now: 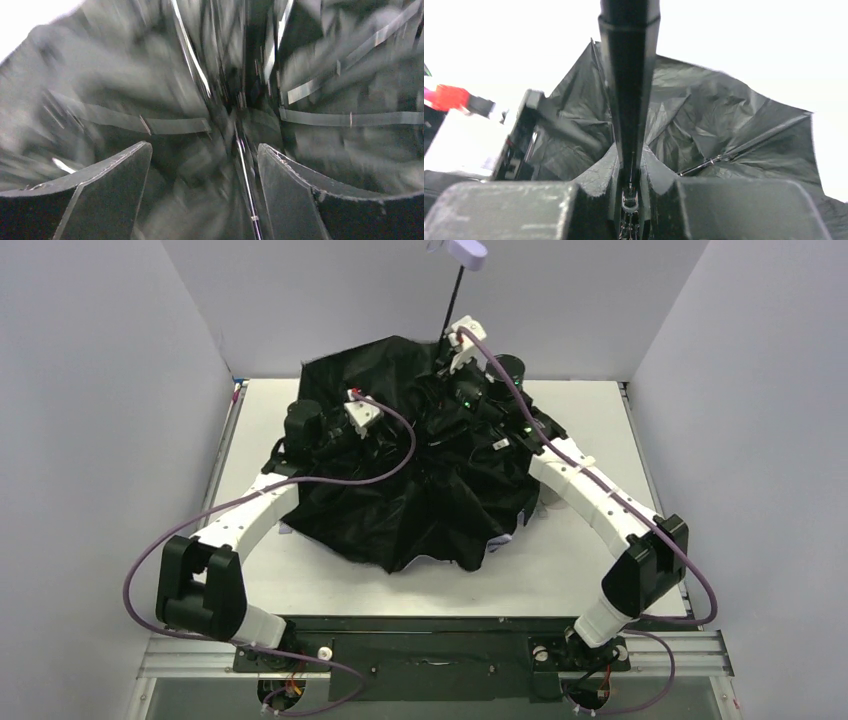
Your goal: Open the umbrella
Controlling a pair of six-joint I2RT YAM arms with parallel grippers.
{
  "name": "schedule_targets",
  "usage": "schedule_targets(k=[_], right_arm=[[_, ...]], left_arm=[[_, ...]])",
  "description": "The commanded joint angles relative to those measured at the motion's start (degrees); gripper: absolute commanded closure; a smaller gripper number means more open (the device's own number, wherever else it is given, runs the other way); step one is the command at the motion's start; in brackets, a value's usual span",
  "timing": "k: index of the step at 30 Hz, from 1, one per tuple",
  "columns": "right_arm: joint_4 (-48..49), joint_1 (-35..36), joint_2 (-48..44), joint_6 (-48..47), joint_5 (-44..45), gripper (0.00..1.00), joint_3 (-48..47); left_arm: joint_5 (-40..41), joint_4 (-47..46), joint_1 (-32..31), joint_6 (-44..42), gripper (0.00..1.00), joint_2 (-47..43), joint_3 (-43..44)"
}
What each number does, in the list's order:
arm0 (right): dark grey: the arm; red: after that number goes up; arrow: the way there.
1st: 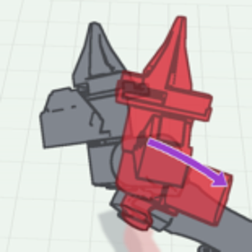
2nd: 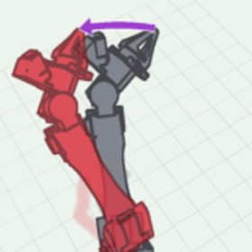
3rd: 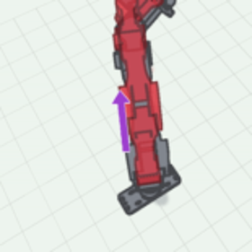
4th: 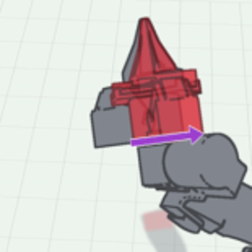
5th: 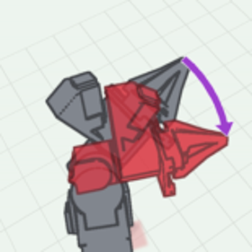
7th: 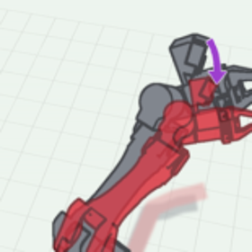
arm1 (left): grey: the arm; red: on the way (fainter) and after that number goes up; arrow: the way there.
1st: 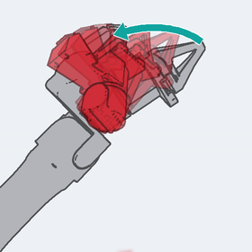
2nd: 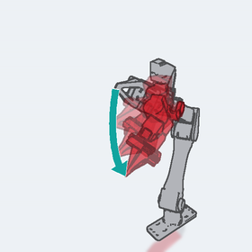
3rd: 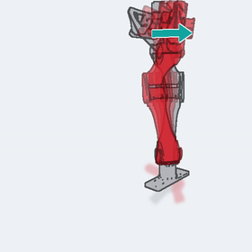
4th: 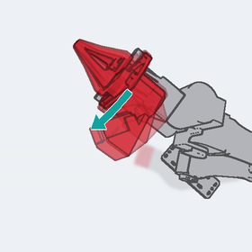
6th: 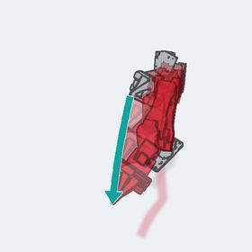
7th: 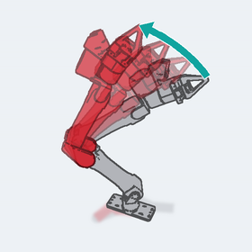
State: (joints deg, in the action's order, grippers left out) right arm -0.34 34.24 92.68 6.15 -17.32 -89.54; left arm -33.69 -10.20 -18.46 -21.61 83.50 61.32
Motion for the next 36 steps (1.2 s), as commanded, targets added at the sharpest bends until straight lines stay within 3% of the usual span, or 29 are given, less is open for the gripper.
schedule_targets(k=[1,4,10,20,32,36], right_arm=[[18.61,-1.34,-8.56,-3.09,2.43,1.0,-1.79],[19.12,-1.26,-7.65,-2.72,3.36,1.0,-1.21],[18.38,0.62,-6.1,-3.6,5.21,1.0,-3.08],[15.56,2.88,-5.87,-7.11,8.82,1.0,-2.59],[11.93,4.85,-5.53,-6.27,11.11,1.0,-4.2],[11.3,5.33,-5.18,-3.69,11.25,1.0,-5.94]], left_arm=[[0.77,-0.69,1.41,4.4,0.23,-6.36,-5.52],[-0.7,-5.73,0.37,4.35,0.24,-10.51,-8.92],[-1.84,-6.35,-5.08,-6.04,0.42,-14.94,-12.55],[-1.68,-4.88,-14.77,-20.52,0.68,-15.59,-7.63],[9.51,-7.11,-16.93,-25.34,0.73,-5.7,-1.15],[6.74,-8.76,-17.23,-27.9,0.7,-1.04,-2.06]])
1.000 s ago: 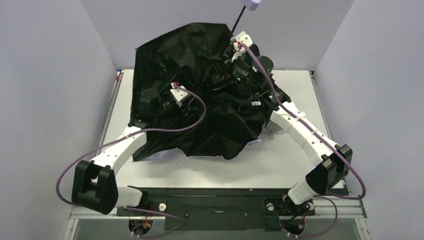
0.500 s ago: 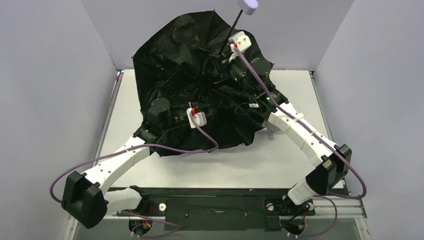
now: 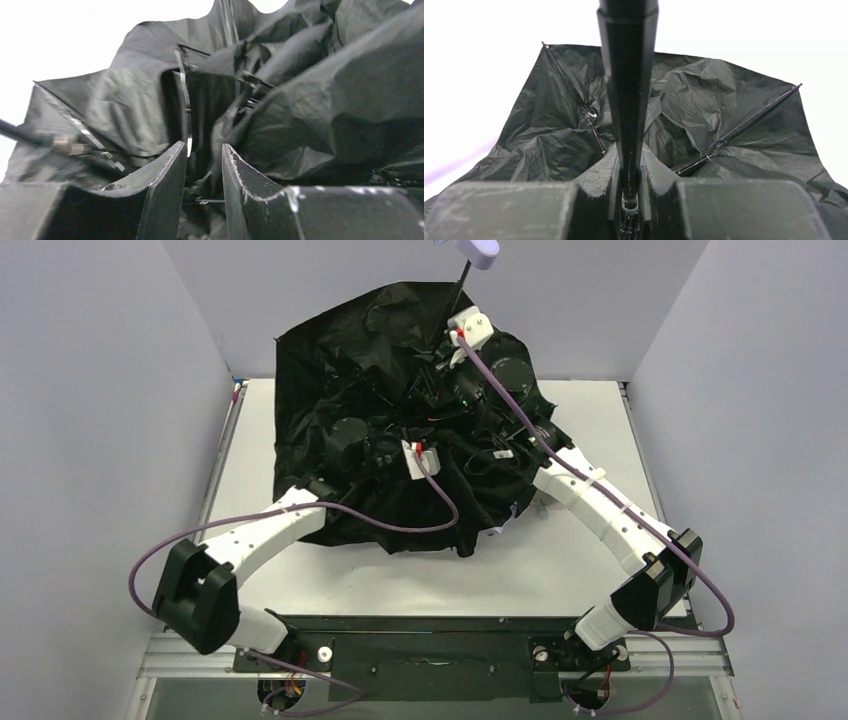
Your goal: Open the umbrella
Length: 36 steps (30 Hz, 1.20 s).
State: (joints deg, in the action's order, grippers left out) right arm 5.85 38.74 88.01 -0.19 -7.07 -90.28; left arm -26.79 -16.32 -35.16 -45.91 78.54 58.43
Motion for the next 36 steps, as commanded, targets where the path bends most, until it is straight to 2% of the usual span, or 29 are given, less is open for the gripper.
schedule_targets(k=[1,6,11,13,14,15,16,17,18,20,22,26,32,36], right_arm=[[5.13,0.84,-0.4,2.78,1.13,1.0,-5.95],[5.14,-0.25,0.99,2.63,0.56,1.0,-9.81],[5.1,-2.33,1.31,3.97,-3.22,1.0,-10.99],[5.31,-3.0,1.17,5.26,-5.89,1.0,-10.27],[5.22,-3.16,1.0,5.54,-6.53,1.0,-9.63],[4.9,-3.33,0.95,5.96,-7.38,1.0,-9.29],[4.75,-3.32,0.77,6.19,-7.67,1.0,-8.62],[4.6,-3.3,0.61,6.43,-8.11,1.0,-8.25],[4.56,-3.21,0.55,6.56,-8.12,1.0,-7.52],[4.38,-3.07,0.36,7.01,-7.95,1.0,-6.83],[4.01,-2.7,0.33,7.35,-7.14,1.0,-6.62],[3.63,-2.01,0.08,7.08,-6.28,1.0,-6.64],[1.43,-0.75,-0.44,6.57,-3.57,1.0,-6.93],[0.74,-0.15,-0.78,7.0,-2.82,1.0,-6.94]], left_arm=[[-1.41,-1.86,-0.88,-4.46,0.67,4.85,0.86],[-10.3,12.35,-2.86,-9.15,0.58,4.75,-0.92],[-13.79,22.83,-2.55,-8.4,0.41,-0.68,-6.19],[-14.85,23.32,-1.41,-4.3,0.33,-3.33,-6.72],[-15.21,21.89,-1.01,0.99,0.31,-4.29,-6.47],[-15.44,18.9,-0.05,4.25,0.27,-6.39,-5.54],[-15.29,16.07,0.37,11.79,0.27,-7.27,-4.96],[-14.14,10.26,1.24,15.58,0.26,-9.15,-3.89],[-13.01,7.35,1.94,23.14,0.26,-10.05,-3.39],[-8.0,-0.26,2.84,31.32,0.28,-11.69,-2.16],[-3.07,-3.37,3.71,34.64,0.34,-11.74,-0.41],[0.45,-6.59,6.96,39.87,0.45,-9.83,0.15],[5.13,-11.6,7.73,39.03,0.55,-5.76,3.63],[7.18,-13.67,7.58,36.42,0.56,-2.84,5.86]])
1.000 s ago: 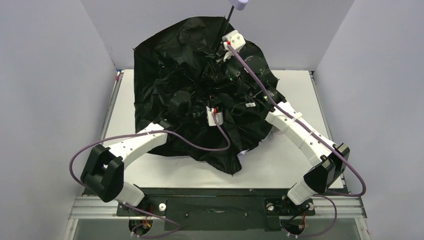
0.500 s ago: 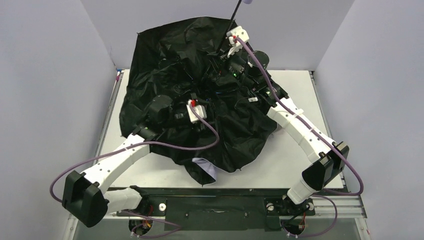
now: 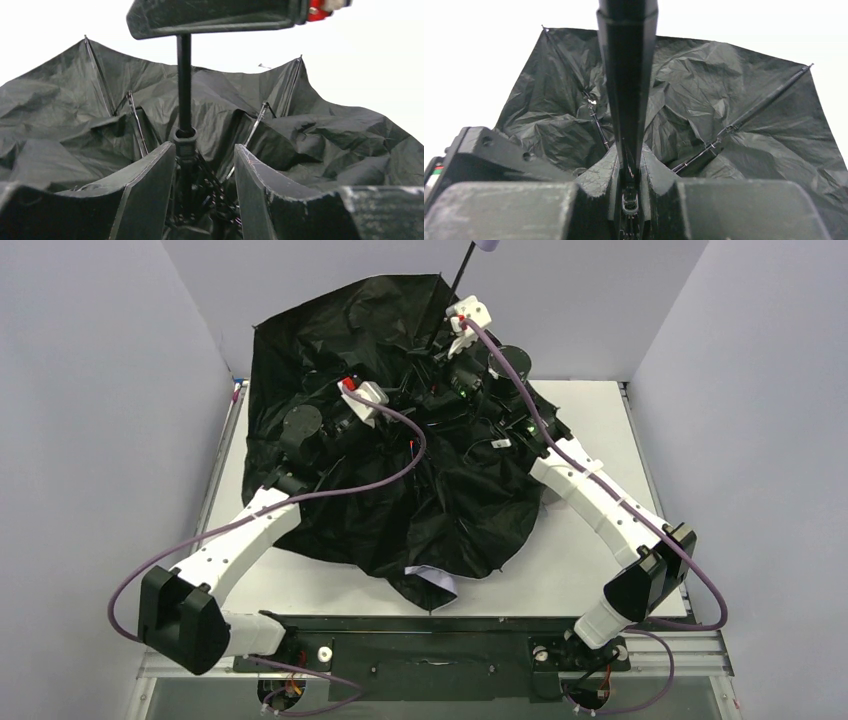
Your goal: Open the umbrella
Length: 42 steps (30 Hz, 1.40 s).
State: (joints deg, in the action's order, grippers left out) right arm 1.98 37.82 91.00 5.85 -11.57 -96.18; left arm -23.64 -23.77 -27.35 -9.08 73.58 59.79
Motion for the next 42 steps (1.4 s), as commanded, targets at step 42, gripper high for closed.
schedule_targets(k=[42], right_arm=[[-0.63,-4.68,-3.4,4.31,-0.84,1.0,-3.79]], left_arm=[[-24.04,19.92,22.01,-13.93,0.25,-3.98,-0.36]])
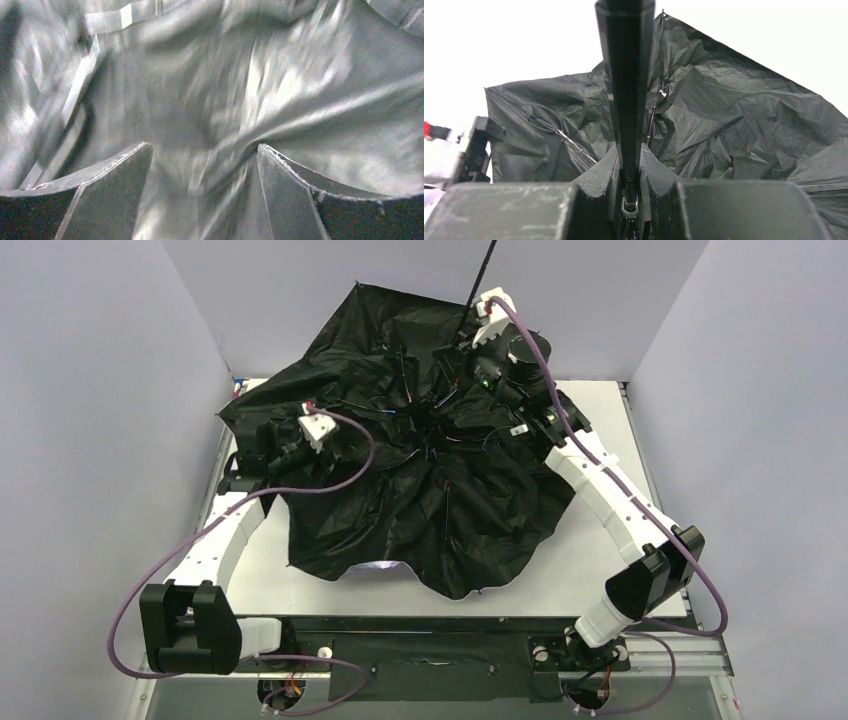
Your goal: Open the umbrella
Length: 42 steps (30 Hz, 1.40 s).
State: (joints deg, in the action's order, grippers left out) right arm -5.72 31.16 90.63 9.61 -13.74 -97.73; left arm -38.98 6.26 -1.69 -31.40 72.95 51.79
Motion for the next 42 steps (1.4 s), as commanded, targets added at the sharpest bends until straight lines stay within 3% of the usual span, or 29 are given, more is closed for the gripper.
schedule_targets(k=[1,7,14,26,31,36,42], right_arm=[[6.78,2.24,-2.93,0.14,2.2,1.0,-2.19],[5.89,4.55,-2.16,-1.55,5.69,1.0,-2.56],[6.17,6.71,-1.62,-0.63,7.02,1.0,-2.86],[6.09,8.36,-1.98,0.93,6.66,1.0,-3.31],[5.89,8.65,-2.31,1.03,4.92,1.0,-3.37],[5.89,7.89,-2.38,1.38,3.59,1.0,-5.52],[6.64,5.63,-1.9,4.45,-1.37,1.0,-9.09]], left_arm=[[-8.55,-11.35,-4.36,10.92,0.25,-3.32,9.3],[-3.77,-20.81,-10.81,19.47,0.29,-0.69,15.07],[2.97,-23.94,-17.93,22.43,0.51,6.29,21.77],[6.05,-28.05,-24.13,19.6,0.53,11.86,23.1],[11.03,-27.47,-25.62,18.65,0.61,13.61,24.83],[13.84,-25.62,-24.0,15.36,0.67,14.28,19.2],[13.07,-25.56,-20.54,12.69,0.68,14.38,9.38]])
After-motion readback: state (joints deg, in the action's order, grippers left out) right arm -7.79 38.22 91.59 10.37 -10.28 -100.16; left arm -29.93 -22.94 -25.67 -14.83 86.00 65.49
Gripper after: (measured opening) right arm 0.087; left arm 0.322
